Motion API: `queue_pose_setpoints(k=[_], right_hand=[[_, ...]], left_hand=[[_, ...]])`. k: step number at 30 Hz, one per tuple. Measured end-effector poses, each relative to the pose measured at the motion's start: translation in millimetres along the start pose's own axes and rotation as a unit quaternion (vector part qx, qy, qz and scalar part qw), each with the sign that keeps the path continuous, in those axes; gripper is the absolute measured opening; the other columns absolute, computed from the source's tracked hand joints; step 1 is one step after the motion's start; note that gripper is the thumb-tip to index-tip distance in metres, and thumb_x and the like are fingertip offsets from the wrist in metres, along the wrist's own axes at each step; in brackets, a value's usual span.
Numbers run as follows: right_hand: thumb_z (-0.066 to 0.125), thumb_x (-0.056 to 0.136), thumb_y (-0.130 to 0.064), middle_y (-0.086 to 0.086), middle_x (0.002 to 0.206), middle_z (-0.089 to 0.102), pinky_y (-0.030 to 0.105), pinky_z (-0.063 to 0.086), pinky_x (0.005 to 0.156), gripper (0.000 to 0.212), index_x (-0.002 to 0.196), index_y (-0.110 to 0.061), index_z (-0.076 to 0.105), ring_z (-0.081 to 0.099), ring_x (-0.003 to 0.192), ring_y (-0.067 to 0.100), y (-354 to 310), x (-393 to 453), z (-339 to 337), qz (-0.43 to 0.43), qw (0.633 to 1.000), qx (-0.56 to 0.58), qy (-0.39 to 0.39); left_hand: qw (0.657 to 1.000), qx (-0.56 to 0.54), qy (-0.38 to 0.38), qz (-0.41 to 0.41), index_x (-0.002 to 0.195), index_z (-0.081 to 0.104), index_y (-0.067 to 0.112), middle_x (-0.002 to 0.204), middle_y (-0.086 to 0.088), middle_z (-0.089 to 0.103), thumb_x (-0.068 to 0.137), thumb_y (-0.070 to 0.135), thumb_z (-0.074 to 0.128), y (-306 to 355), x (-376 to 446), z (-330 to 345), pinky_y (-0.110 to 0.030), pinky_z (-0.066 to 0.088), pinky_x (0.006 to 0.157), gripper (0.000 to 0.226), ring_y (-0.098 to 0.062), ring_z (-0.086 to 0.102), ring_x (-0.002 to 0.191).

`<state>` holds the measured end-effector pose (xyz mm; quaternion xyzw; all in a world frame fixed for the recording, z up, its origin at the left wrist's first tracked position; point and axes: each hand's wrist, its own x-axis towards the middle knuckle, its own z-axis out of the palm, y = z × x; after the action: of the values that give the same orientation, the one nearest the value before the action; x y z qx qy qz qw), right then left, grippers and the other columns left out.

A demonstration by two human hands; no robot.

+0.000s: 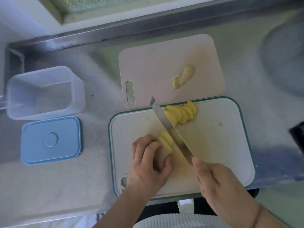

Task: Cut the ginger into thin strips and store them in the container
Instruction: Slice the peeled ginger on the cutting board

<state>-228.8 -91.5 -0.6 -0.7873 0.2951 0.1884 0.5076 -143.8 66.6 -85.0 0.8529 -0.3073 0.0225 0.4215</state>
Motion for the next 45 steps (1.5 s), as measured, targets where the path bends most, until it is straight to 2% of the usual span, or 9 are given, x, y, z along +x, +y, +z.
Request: queue_pose_setpoints(k=[3, 5, 7, 12, 23, 31, 36, 41, 45], right_hand=[[0.011, 0.069, -0.091, -0.001, 0.042, 0.039, 0.024, 0.035, 0.05, 0.079, 0.048, -0.02, 0.038, 0.04, 0.045, 0.01, -5, -2, 3, -0.003, 1.0, -0.024, -0.015], [0.008, 0.068, -0.09, -0.006, 0.044, 0.044, 0.017, 0.031, 0.048, 0.073, 0.052, -0.032, 0.048, 0.044, 0.048, 0.009, -8, -6, 5, -0.02, 0.999, -0.044, -0.01], [0.009, 0.07, -0.087, -0.01, 0.045, 0.047, 0.015, 0.031, 0.049, 0.063, 0.055, -0.042, 0.05, 0.045, 0.05, 0.009, -13, -9, 6, -0.028, 0.998, -0.047, 0.0], [0.016, 0.081, -0.072, -0.01, 0.045, 0.048, 0.018, 0.033, 0.051, 0.051, 0.055, -0.045, 0.051, 0.045, 0.051, 0.01, -20, -6, 3, -0.029, 0.997, -0.069, -0.017], [0.013, 0.078, -0.079, 0.0, 0.043, 0.038, 0.018, 0.032, 0.049, 0.065, 0.052, -0.026, 0.043, 0.034, 0.045, 0.012, -15, 3, 2, -0.003, 0.995, -0.073, -0.068], [0.017, 0.078, -0.077, -0.001, 0.04, 0.03, 0.021, 0.032, 0.046, 0.067, 0.049, -0.018, 0.029, 0.03, 0.042, 0.012, -22, 14, 9, 0.011, 0.994, -0.075, -0.072], [0.013, 0.076, -0.078, -0.001, 0.043, 0.032, 0.02, 0.033, 0.045, 0.074, 0.054, -0.012, 0.037, 0.033, 0.041, 0.013, -26, 26, 18, -0.011, 0.994, -0.094, -0.062], [0.009, 0.074, -0.084, 0.0, 0.043, 0.038, 0.022, 0.036, 0.054, 0.074, 0.052, -0.022, 0.041, 0.034, 0.046, 0.013, -8, -2, 7, 0.021, 0.995, -0.069, -0.068], [0.016, 0.077, -0.079, -0.004, 0.037, 0.029, 0.021, 0.032, 0.047, 0.071, 0.047, -0.017, 0.031, 0.029, 0.041, 0.011, -18, 25, 4, 0.008, 0.997, -0.043, -0.069]], left_hand=[[1.0, 0.004, 0.006, 0.005, 0.111, 0.055, 0.012, 0.121, -0.005, 0.051, 0.077, 0.019, 0.075, -2, -1, 1, -0.03, 0.047, 0.096, 0.04, -0.031, 0.055, 0.105], [1.0, 0.008, 0.011, 0.007, 0.111, 0.057, 0.011, 0.121, -0.006, 0.051, 0.076, 0.016, 0.076, -3, -2, 3, -0.029, 0.046, 0.095, 0.04, -0.032, 0.055, 0.104], [1.0, 0.006, 0.017, 0.008, 0.111, 0.06, 0.012, 0.122, -0.006, 0.051, 0.075, 0.015, 0.076, -3, -2, 4, -0.031, 0.047, 0.094, 0.04, -0.032, 0.056, 0.103], [0.999, 0.008, 0.027, 0.019, 0.11, 0.061, 0.014, 0.122, -0.006, 0.053, 0.074, 0.014, 0.075, -3, -1, 5, -0.032, 0.047, 0.092, 0.038, -0.034, 0.058, 0.099], [0.999, 0.005, 0.033, 0.037, 0.091, 0.053, 0.014, 0.118, -0.007, 0.05, 0.065, 0.005, 0.082, -9, -5, 8, -0.04, 0.052, 0.082, 0.04, -0.034, 0.055, 0.099], [0.999, 0.013, 0.035, 0.037, 0.089, 0.053, 0.014, 0.112, -0.008, 0.05, 0.076, 0.013, 0.08, -10, -6, 11, -0.041, 0.052, 0.082, 0.03, -0.037, 0.055, 0.098], [0.999, -0.005, 0.039, 0.033, 0.086, 0.051, 0.013, 0.109, -0.007, 0.05, 0.095, 0.032, 0.066, -6, -2, 9, -0.041, 0.051, 0.08, 0.026, -0.04, 0.056, 0.094], [0.999, 0.006, 0.031, 0.038, 0.085, 0.048, 0.015, 0.111, -0.007, 0.049, 0.08, 0.014, 0.071, -9, -5, 10, -0.039, 0.051, 0.086, 0.024, -0.036, 0.053, 0.102], [0.998, 0.011, 0.032, 0.05, 0.093, 0.052, 0.014, 0.114, -0.009, 0.049, 0.074, 0.011, 0.078, -10, -5, 12, -0.03, 0.047, 0.097, 0.032, -0.039, 0.055, 0.1]])
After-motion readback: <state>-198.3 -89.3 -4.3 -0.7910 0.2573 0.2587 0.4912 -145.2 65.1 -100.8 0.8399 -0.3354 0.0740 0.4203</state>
